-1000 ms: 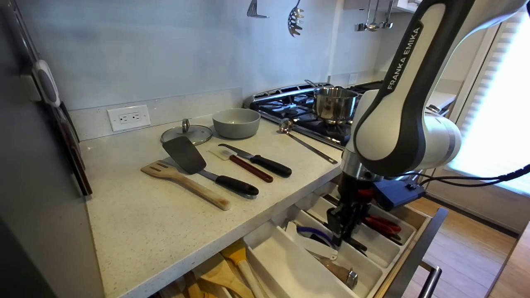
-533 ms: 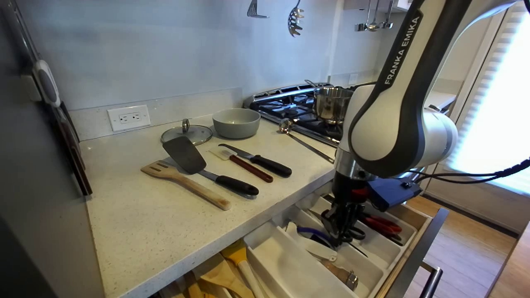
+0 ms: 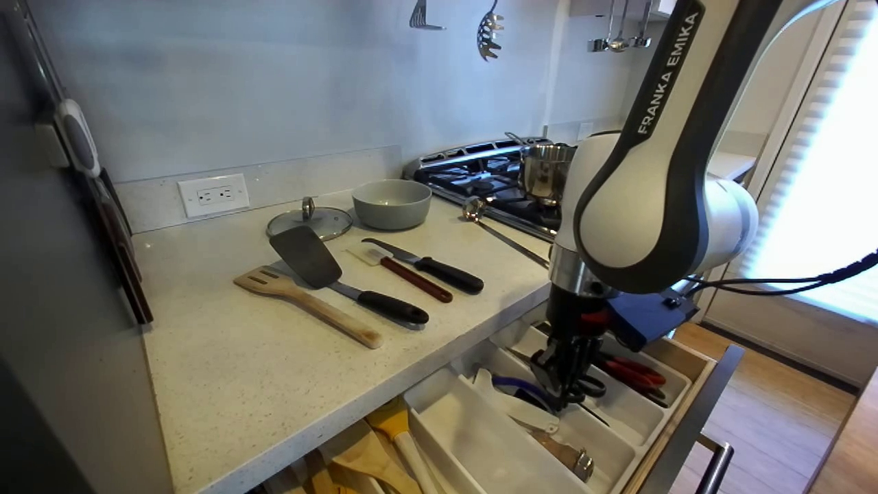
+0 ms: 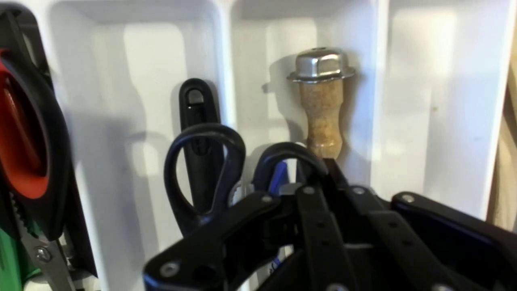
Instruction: Place the red pair of scissors on the right side and the black pair of scissors on the left side of the drawer
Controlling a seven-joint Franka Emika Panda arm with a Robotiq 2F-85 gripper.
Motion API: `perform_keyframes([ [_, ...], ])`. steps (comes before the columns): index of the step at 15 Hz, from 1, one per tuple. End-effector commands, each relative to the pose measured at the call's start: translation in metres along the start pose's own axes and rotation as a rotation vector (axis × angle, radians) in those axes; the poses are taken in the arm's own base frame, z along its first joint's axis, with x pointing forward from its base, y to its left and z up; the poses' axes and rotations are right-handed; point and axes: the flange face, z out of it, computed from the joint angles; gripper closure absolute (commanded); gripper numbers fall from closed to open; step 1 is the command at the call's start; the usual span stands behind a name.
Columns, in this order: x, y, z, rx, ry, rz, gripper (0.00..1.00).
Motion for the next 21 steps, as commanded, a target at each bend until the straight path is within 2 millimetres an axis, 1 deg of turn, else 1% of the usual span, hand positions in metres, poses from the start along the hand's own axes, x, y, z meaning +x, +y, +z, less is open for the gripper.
perform_keyframes([
  [1, -0.016, -0.022, -0.018, -0.050, -0.002, -0.003, 0.98],
  [6, -0.026, -0.050, -0.031, -0.103, 0.044, -0.006, 0.98],
  [9, -0.028, -0.070, -0.033, -0.122, 0.059, -0.027, 0.98],
  [14, -0.031, -0.103, -0.029, -0.130, 0.059, -0.077, 0.98],
  [17, -0.034, -0.119, -0.027, -0.123, 0.063, -0.108, 0.98],
  [21, -0.036, -0.135, -0.024, -0.106, 0.053, -0.150, 0.98],
])
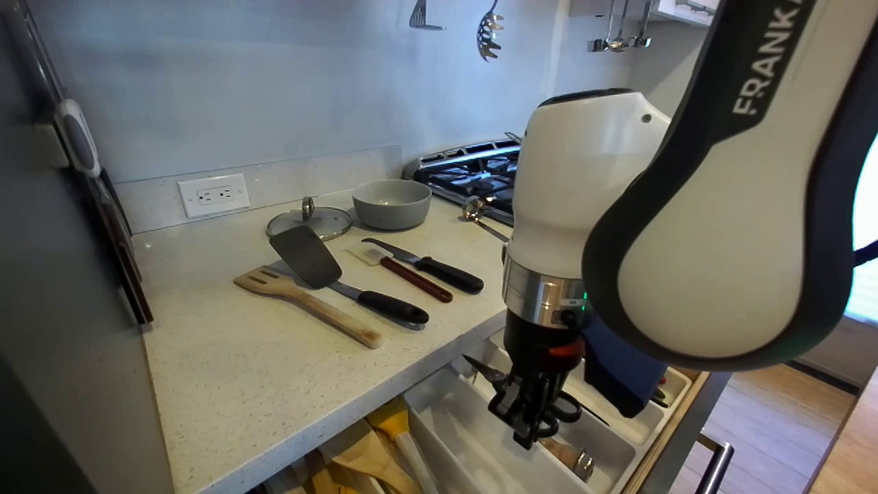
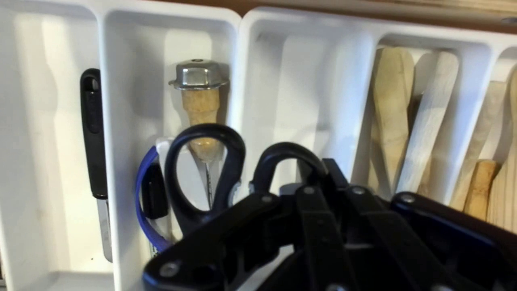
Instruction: Place the red pair of scissors on the right side and the black pair of scissors on the left side of the drawer
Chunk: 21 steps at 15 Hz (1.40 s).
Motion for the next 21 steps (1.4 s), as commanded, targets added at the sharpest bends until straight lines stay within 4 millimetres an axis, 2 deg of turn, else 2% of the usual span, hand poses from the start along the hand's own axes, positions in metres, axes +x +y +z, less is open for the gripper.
perform_keyframes([
  [1, -0.002, -0.013, -0.003, 0.020, 0.006, -0.020, 0.98],
  [6, -0.001, -0.026, 0.002, 0.057, -0.007, -0.065, 0.98],
  [11, 0.002, -0.016, 0.014, 0.050, -0.036, -0.042, 0.98],
  [21, 0.010, -0.011, 0.041, 0.129, -0.052, -0.120, 0.98],
])
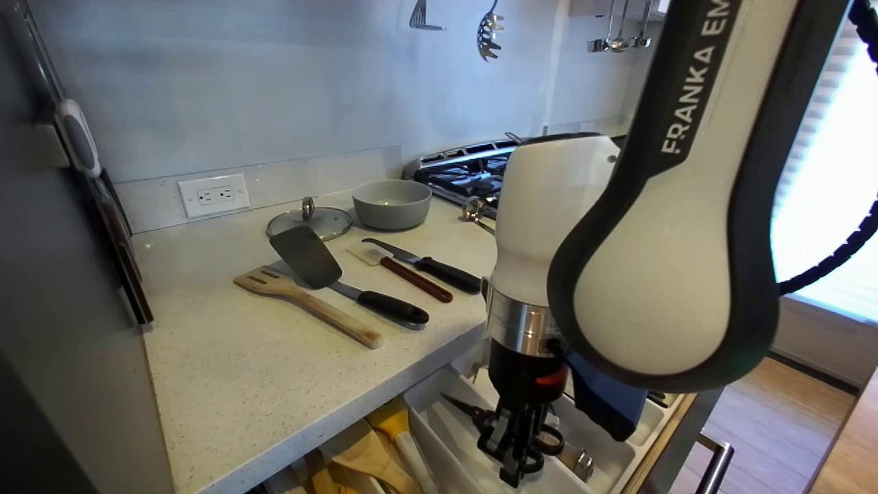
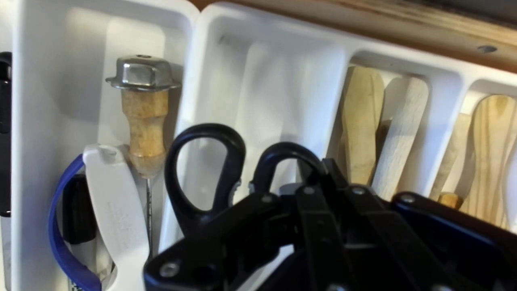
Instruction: Place the red pair of scissors on the right side and the black pair of scissors on the left side of the drawer
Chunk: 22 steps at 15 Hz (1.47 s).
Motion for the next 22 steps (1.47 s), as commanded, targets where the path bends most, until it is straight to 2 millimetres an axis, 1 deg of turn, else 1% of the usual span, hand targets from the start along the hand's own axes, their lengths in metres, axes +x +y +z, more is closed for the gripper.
perform_keyframes([
  [1, 0.005, 0.003, 0.012, 0.040, 0.006, -0.001, 0.98],
  [5, 0.008, 0.003, 0.018, 0.061, -0.002, 0.017, 0.98],
  [6, 0.008, 0.004, 0.019, 0.063, -0.002, 0.020, 0.88],
  [7, 0.009, 0.005, 0.020, 0.064, -0.003, 0.022, 0.65],
  [9, 0.009, 0.006, 0.021, 0.062, 0.001, 0.024, 0.62],
  [10, 0.010, 0.005, 0.020, 0.062, 0.006, 0.024, 0.56],
  [11, 0.010, 0.005, 0.019, 0.061, 0.011, 0.023, 0.49],
  [14, 0.008, 0.005, 0.013, 0.050, 0.016, 0.023, 0.25],
  [16, 0.007, 0.006, 0.008, 0.035, 0.017, 0.027, 0.11],
  [17, 0.007, 0.007, 0.005, 0.027, 0.020, 0.029, 0.03],
  [18, 0.006, 0.008, 0.000, 0.019, 0.020, 0.034, 0.00],
  [21, -0.002, 0.010, -0.016, -0.003, 0.010, 0.051, 0.00],
  [22, -0.006, 0.011, -0.025, -0.017, 0.012, 0.053, 0.00],
])
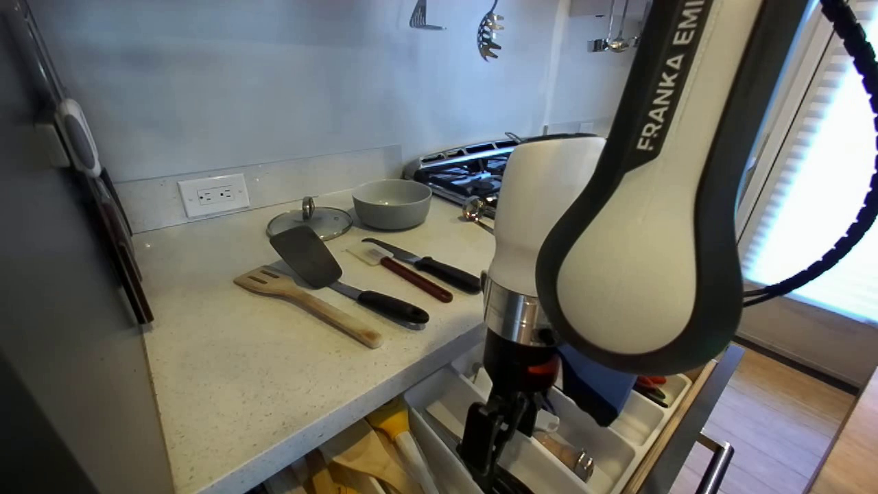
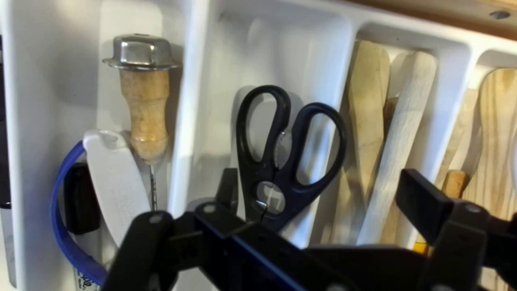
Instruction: Place the red pair of scissors on the right side and the black pair of scissors on the left side of the drawer
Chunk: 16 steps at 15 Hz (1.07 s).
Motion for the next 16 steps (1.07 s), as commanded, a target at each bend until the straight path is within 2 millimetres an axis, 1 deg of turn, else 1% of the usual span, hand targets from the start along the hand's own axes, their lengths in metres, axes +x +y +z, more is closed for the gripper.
perform_keyframes([
  [1, -0.019, 0.003, -0.033, -0.055, -0.006, 0.026, 0.00],
  [2, -0.022, 0.005, -0.043, -0.075, 0.005, 0.033, 0.00],
  [7, -0.036, 0.029, -0.100, -0.141, 0.053, 0.083, 0.00],
  [8, -0.013, 0.035, -0.113, -0.152, 0.064, 0.099, 0.00],
  [11, -0.009, 0.052, -0.149, -0.169, 0.089, 0.140, 0.00],
  [12, -0.025, 0.053, -0.158, -0.172, 0.097, 0.157, 0.00],
  [13, -0.025, 0.057, -0.168, -0.167, 0.092, 0.170, 0.00],
  [14, -0.016, 0.059, -0.179, -0.160, 0.084, 0.191, 0.00],
  [15, -0.015, 0.061, -0.190, -0.157, 0.079, 0.207, 0.00],
  [16, -0.024, 0.062, -0.196, -0.146, 0.070, 0.213, 0.00],
])
